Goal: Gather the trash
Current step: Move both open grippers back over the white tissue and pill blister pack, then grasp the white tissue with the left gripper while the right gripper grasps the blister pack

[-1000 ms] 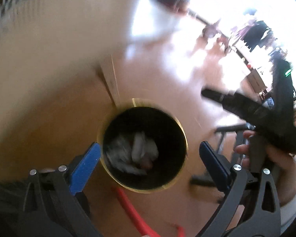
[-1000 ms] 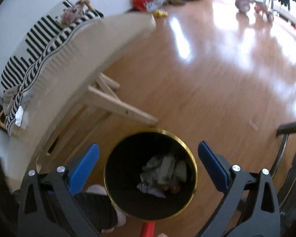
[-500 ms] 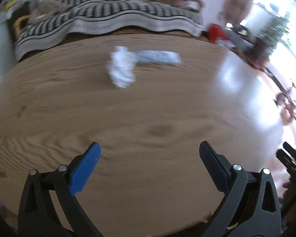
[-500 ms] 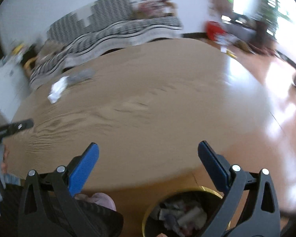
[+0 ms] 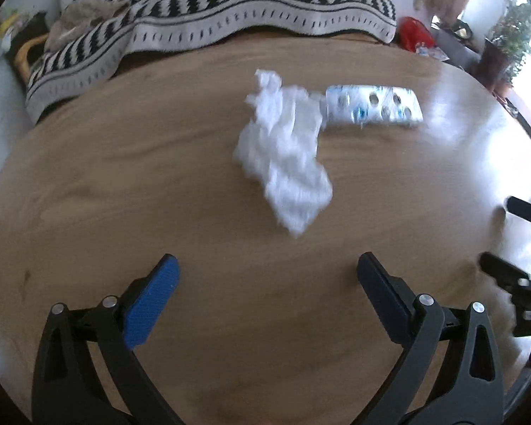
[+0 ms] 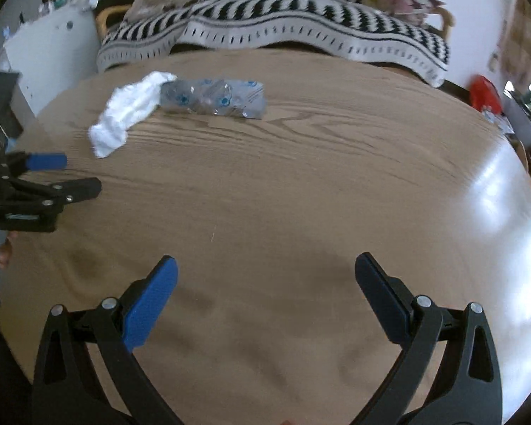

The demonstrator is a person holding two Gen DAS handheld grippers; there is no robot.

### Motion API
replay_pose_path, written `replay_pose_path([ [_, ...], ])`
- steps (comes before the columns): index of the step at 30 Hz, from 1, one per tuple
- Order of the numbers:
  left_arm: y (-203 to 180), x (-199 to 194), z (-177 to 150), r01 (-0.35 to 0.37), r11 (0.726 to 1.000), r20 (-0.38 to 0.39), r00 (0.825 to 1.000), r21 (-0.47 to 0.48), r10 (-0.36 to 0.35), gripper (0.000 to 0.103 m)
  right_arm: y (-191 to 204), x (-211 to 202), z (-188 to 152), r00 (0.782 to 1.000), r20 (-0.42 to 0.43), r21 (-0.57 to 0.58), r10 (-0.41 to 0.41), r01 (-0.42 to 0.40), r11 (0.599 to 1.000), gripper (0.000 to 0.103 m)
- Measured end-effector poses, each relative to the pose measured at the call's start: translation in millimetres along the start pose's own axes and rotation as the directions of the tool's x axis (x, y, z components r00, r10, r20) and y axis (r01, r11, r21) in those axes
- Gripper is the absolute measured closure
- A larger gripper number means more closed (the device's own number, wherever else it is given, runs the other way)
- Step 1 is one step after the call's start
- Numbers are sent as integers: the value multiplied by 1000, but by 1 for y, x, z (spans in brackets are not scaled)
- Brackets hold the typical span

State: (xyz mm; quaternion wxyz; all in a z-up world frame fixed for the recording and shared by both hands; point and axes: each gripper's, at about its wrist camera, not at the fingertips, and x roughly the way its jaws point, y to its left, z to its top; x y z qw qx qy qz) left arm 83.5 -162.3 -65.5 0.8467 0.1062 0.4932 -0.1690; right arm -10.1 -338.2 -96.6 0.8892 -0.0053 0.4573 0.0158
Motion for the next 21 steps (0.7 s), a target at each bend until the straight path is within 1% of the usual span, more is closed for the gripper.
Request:
replay_pose_path([
  [1,0,2,6,1,1000,1,1000,2,-1,6,1,8,10,1000,8,-15,26,-26,1000,5],
  [3,-4,11,22,14,1000,2,1000,27,-14,6,1,21,29,999,12,-45,44,-43,998,5],
  [7,-9,22,43,29,998,7,1000,55,-29,6,2,47,68,997,9,-86,74,-73,994,5],
  [8,-9,23,47,29,998,9,1000,56,-30,6,1,53,76,997,9,-92,78,-77,993,5],
  [11,-7,27,54,22,999,23,999,44,-23,6,1,67,98,992,2,-160,124,-122,980,5],
  [15,-3,30,56,22,999,47,999,47,-24,5,2,77,113,984,-17,-239,175,-174,955,5],
  [21,-2,30,56,11,999,80,997,33,-14,5,5,79,115,978,-18,-283,207,-203,937,5],
])
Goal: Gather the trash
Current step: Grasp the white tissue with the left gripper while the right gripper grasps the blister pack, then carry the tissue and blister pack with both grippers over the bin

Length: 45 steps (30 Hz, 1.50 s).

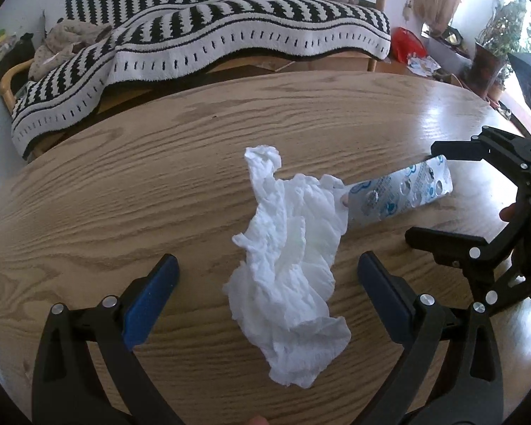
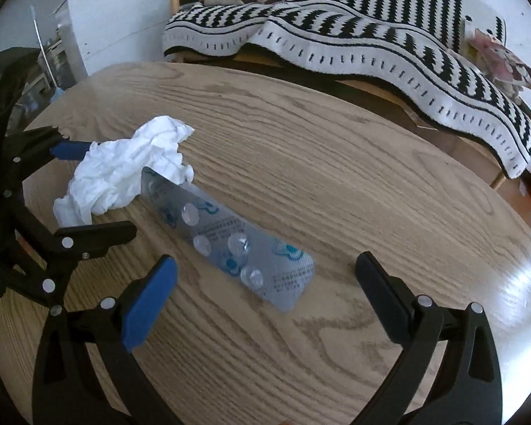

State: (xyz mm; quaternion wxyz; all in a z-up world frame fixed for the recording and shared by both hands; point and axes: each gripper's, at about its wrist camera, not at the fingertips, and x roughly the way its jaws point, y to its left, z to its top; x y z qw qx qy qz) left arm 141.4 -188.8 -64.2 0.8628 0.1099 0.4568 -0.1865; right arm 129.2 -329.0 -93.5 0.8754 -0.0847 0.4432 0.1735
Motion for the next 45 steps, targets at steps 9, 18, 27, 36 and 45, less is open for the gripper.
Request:
replay_pose_path([
  [9,-1,0,-1,-10,1000,25,1000,-11,10,5,-1,4,5,1000,-13,-41,27,-27,999,5],
  [18,0,0,-1,-9,1000,24,1000,-15,10,5,3,12,18,996,-54,-115,73,-79,990,5],
  [27,1,0,-2,-8,1000,26,1000,-17,9,6,5,11,20,995,-81,-102,61,-69,992,6],
  [36,1,-28,-5,34,999,13,999,-24,-34,88,26,-13,8,995,-90,-63,31,-37,997,73],
  [45,-18,-83,-33,77,997,19,997,-25,-76,88,50,-85,-40,992,-67,42,-111,114,993,73],
])
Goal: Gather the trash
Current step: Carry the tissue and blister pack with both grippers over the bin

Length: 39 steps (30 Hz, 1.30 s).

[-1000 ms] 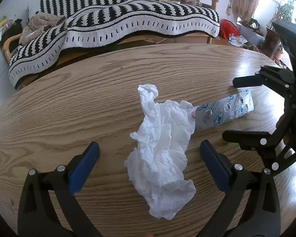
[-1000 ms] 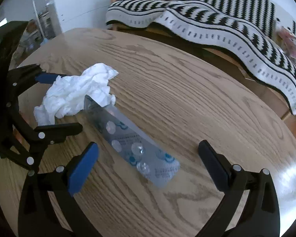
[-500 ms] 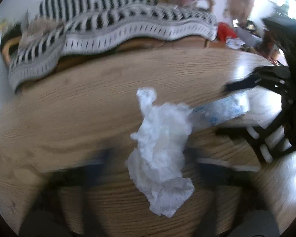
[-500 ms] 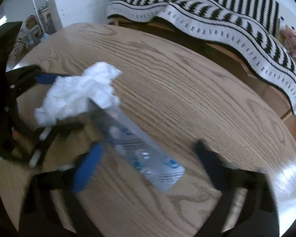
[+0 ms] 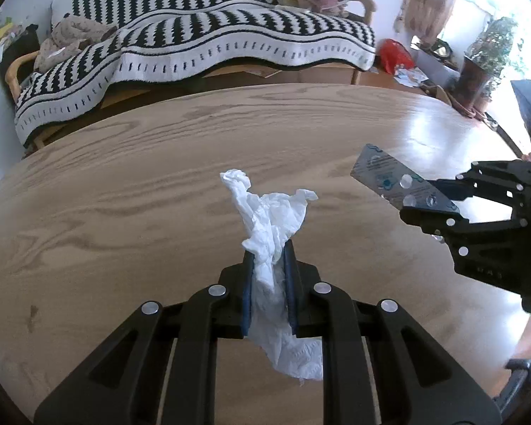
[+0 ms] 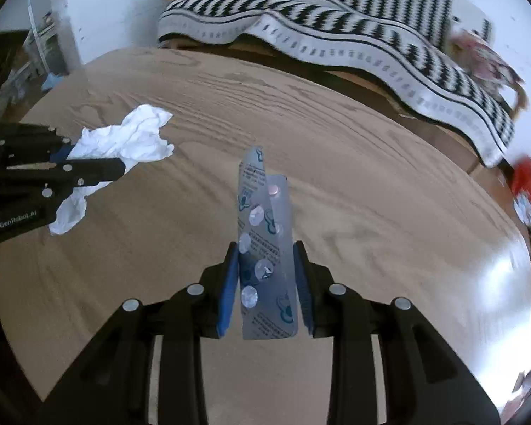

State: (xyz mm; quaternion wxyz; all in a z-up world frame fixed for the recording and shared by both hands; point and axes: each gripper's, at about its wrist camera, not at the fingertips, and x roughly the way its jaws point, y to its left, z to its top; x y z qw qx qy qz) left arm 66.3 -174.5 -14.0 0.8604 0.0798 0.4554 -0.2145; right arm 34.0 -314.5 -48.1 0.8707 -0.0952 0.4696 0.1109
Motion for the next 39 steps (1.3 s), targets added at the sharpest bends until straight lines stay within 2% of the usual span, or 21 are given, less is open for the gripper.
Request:
replay_pose_path([
  [5,-37,-49,-19,43,999,43,998,31,-44,88,1,-67,-40,999,30,57,-32,31,998,72],
  [12,-104,-108,-53,133,987,72,988,94,-140,88,5,-165,-112,990,102,199,-94,73,977,72],
  [18,-170,-144,-92,239,958,55,966,159,-251,88,1,-247,-195,972,145,325,-185,130,937,72],
  [23,-229,-156,-128,325,919,9,942,223,-335,88,-5,-284,-263,964,110,402,-242,180,898,72],
  [26,-260,-150,-153,375,895,-50,926,240,-375,88,-14,-290,-308,961,91,493,-260,184,851,72],
  [29,-289,-130,-181,424,872,-145,905,245,-399,88,-28,-279,-360,966,55,619,-251,165,768,72],
  [30,-303,-117,-195,443,862,-196,894,247,-404,88,-32,-270,-380,969,40,669,-242,154,727,72],
  [32,-316,-94,-211,455,855,-260,882,250,-393,88,-37,-255,-411,978,28,738,-209,121,664,72],
  [35,-331,-47,-241,482,854,-388,838,196,-384,88,-40,-220,-456,987,-28,805,-156,115,582,72],
  [36,-333,-35,-246,486,852,-410,829,194,-380,88,-41,-203,-473,989,-61,824,-134,126,552,72],
  [37,-338,-23,-256,483,849,-430,827,215,-362,88,-42,-186,-486,990,-89,840,-110,134,525,72],
  [39,-347,-5,-273,467,837,-453,835,284,-312,88,-45,-162,-507,990,-129,864,-64,144,482,72],
])
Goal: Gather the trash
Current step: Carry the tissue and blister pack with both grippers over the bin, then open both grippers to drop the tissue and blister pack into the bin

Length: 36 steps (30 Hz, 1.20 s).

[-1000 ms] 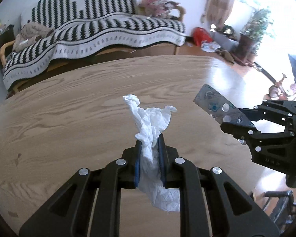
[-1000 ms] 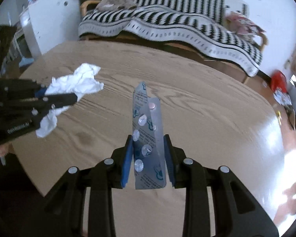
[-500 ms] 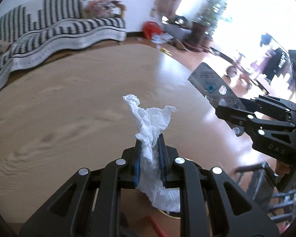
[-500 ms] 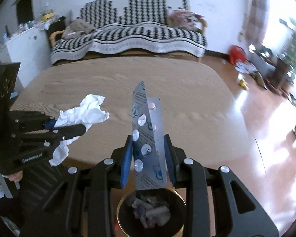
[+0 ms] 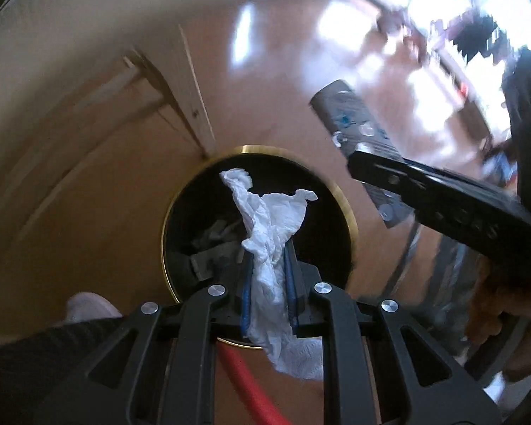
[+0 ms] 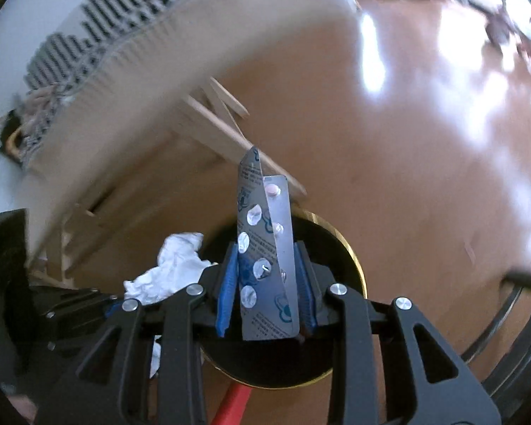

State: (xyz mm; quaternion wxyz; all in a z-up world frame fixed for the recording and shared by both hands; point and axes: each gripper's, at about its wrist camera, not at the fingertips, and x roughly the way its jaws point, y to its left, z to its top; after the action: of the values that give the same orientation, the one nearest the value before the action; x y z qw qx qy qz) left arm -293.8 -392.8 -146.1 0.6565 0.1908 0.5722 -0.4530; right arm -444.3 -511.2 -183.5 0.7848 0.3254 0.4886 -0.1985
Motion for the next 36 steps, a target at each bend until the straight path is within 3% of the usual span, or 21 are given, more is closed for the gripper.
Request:
replay_pose_path([
  [4,7,42,-8,-66,994,-80,994,82,72,88,-18,35,-20,996,-91,50,-4,9,999,72],
  [6,14,57,-10,-45,998,-120,992,47,50,88,-24,44,-24,994,-112,66,1,7,998,72],
  [26,26,82,-1,-30,999,-146,989,-30,25,85,-25,61,-14,992,-127,107,14,-1,994,70],
  [27,29,83,-1,-28,999,-153,988,-44,21,67,-28,58,-13,993,-115,123,29,-14,992,62],
  [28,30,84,-1,-23,997,-165,986,-70,11,26,-29,55,-11,995,-101,131,28,-14,991,31],
  [29,30,82,-2,-23,996,-154,988,-87,10,8,-30,49,-10,997,-76,132,12,-2,991,18],
  [30,28,77,-2,-18,996,-118,993,-93,7,6,-30,40,-8,999,-52,133,-8,15,991,11],
  [33,17,61,-3,23,999,-77,997,-49,-27,6,-34,11,-1,1000,15,156,-23,21,988,7],
  [36,2,36,-1,14,1000,-7,1000,5,-14,6,-33,-28,4,989,135,175,-63,38,984,7],
])
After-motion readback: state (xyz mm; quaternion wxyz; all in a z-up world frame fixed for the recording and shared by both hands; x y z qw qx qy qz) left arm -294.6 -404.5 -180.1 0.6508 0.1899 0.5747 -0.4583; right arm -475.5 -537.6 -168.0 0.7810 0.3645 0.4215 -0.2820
